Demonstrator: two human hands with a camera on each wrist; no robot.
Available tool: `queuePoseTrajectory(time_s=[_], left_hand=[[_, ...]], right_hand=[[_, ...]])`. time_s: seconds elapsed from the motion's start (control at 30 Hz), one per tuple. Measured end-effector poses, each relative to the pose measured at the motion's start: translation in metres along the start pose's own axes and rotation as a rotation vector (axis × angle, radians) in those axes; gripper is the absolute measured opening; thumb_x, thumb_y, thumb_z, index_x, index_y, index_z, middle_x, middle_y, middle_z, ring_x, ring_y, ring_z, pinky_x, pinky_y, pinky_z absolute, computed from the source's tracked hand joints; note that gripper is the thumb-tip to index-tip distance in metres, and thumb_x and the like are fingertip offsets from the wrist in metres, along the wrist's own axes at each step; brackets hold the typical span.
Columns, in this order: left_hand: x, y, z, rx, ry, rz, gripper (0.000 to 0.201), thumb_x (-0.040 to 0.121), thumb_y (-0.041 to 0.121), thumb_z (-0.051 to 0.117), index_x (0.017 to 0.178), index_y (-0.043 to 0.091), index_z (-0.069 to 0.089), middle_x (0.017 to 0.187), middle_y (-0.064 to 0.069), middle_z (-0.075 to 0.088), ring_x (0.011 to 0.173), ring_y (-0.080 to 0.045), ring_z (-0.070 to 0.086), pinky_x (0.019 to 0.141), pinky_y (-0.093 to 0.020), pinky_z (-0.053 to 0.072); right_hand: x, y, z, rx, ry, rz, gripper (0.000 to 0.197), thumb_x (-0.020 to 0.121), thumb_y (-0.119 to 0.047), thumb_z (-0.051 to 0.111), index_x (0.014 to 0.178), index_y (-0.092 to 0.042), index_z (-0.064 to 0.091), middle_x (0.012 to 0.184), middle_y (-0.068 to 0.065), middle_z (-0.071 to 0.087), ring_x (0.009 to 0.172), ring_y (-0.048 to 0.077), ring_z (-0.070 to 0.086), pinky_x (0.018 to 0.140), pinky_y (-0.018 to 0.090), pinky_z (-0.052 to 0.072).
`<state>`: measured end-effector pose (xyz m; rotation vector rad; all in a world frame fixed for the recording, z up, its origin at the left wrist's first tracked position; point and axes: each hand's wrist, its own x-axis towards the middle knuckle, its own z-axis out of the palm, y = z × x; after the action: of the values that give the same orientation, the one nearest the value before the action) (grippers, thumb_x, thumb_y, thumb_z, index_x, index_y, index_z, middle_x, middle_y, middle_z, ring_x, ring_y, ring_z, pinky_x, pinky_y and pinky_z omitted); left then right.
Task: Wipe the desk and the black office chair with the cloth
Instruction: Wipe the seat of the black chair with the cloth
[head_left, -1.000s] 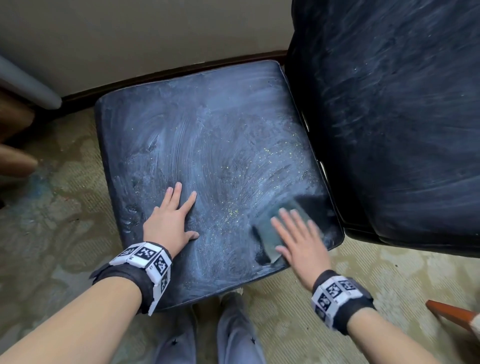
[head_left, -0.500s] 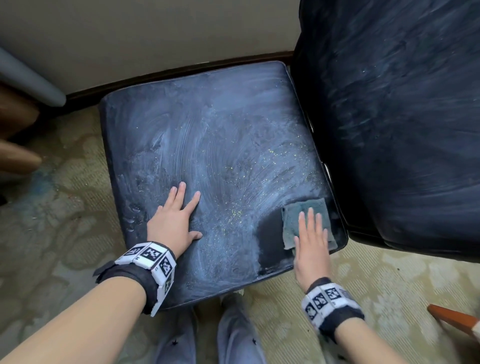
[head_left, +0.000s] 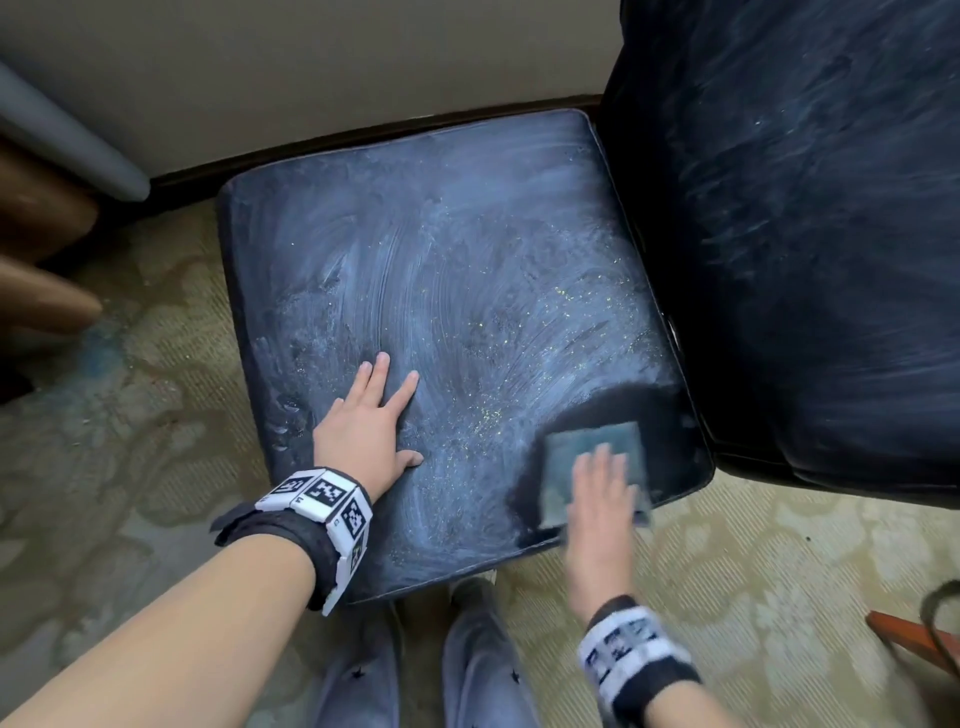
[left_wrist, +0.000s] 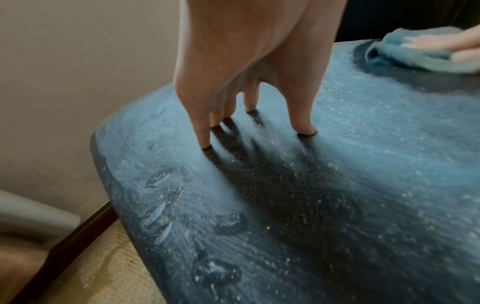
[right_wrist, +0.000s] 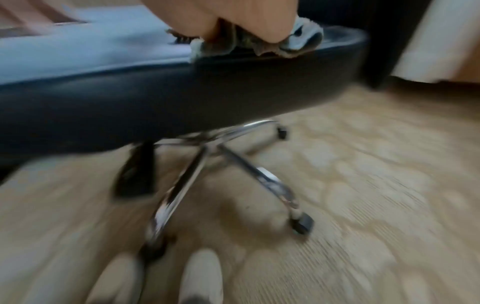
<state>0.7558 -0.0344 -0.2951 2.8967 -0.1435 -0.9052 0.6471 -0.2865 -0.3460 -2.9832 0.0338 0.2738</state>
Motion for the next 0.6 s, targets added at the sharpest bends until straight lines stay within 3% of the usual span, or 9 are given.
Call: queuePoseTrajectory(time_s=[0.07,0.13,0.2,0.27,0.3,0.4,0.5,0.53,0.6], left_hand=[[0.000,-0.001,-0.002,0.003,0.006,0.006,0.091,0.083,0.058,0.058,0.150,0.038,-0.001,0.159,0.003,-0.016,0.147,-0.013,-0.007,0.113,-0.030,0.026],[0.001,-0.003,-0.003,-0.001,0.018,0.013,0.091,0.083,0.058,0.058,0.150,0.039,-0.001,0.159,0.004,-0.016,0.147,-0.012,-0.006,0.113,-0.029,0.026],[0.000,-0.003,-0.002,-0.001,0.019,0.010,0.091,0.083,0.058,0.058,0.150,0.039,-0.001,0.159,0.004,-0.016,0.147,-0.012,-0.007,0.113,-0.029,0.026],[-0.001,-0.002,0.000,0.012,0.018,0.006,0.091,0.084,0.058,0.057,0.150,0.038,-0.002,0.159,0.003,-0.017,0.147,-0.012,-0.007,0.113,-0.029,0.026],[-0.001,-0.001,0.000,0.023,0.023,0.009,0.091,0.084,0.058,0.057,0.150,0.038,-0.003,0.159,0.003,-0.017,0.147,-0.012,-0.007,0.113,-0.029,0.026],[-0.001,-0.001,0.000,0.045,0.031,0.009,0.091,0.084,0.060,0.056,0.150,0.038,-0.003,0.159,0.003,-0.016,0.147,-0.012,-0.006,0.112,-0.028,0.027],[0.000,-0.003,-0.001,0.056,0.045,0.018,0.091,0.083,0.061,0.055,0.150,0.038,-0.002,0.159,0.003,-0.014,0.147,-0.011,-0.005,0.110,-0.027,0.028],[0.000,-0.003,0.000,0.052,0.047,0.021,0.091,0.083,0.062,0.055,0.150,0.038,-0.002,0.159,0.003,-0.014,0.147,-0.011,-0.004,0.110,-0.027,0.028],[-0.001,-0.003,0.000,0.055,0.043,0.014,0.091,0.083,0.062,0.055,0.150,0.038,-0.003,0.159,0.003,-0.015,0.147,-0.011,-0.005,0.110,-0.027,0.028]], right_hand=[[-0.030,-0.007,0.004,0.065,-0.073,-0.309,0.085,0.070,-0.004,0.030,0.150,-0.015,0.004,0.158,0.003,-0.003,0.144,0.026,0.006,0.114,0.041,0.009],[-0.020,0.028,-0.007,0.111,-0.085,-0.386,0.085,0.074,0.004,0.031,0.149,-0.031,0.011,0.157,-0.015,0.001,0.144,0.011,0.007,0.115,0.032,0.010],[0.002,0.064,-0.016,0.080,-0.008,-0.108,0.078,0.082,0.012,0.036,0.148,-0.025,0.018,0.156,-0.014,-0.002,0.142,0.016,0.016,0.115,0.032,0.013],[0.017,0.063,-0.015,0.069,0.065,0.191,0.068,0.086,0.008,0.039,0.148,-0.007,0.016,0.156,0.002,-0.002,0.143,0.029,0.010,0.114,0.048,0.017],[0.015,0.044,-0.009,0.045,0.086,0.178,0.070,0.085,0.006,0.035,0.149,-0.005,0.010,0.156,0.007,-0.003,0.143,0.032,0.003,0.113,0.053,0.017],[-0.026,-0.013,0.009,-0.007,-0.003,-0.315,0.088,0.068,0.001,0.030,0.150,-0.013,0.002,0.158,0.006,-0.004,0.145,0.027,-0.004,0.114,0.044,0.007],[-0.003,0.015,-0.005,-0.072,-0.048,-0.568,0.075,0.073,-0.007,0.032,0.147,-0.017,0.024,0.157,0.000,0.009,0.145,0.019,0.006,0.112,0.038,0.015],[0.018,0.027,-0.013,-0.108,-0.047,-0.508,0.067,0.077,-0.010,0.032,0.144,-0.017,0.028,0.157,0.000,0.011,0.144,0.022,0.012,0.110,0.042,0.022],[0.061,0.036,-0.031,-0.068,-0.016,-0.174,0.057,0.087,-0.018,0.028,0.144,-0.013,0.029,0.155,0.004,0.014,0.139,0.029,0.022,0.106,0.052,0.033]])
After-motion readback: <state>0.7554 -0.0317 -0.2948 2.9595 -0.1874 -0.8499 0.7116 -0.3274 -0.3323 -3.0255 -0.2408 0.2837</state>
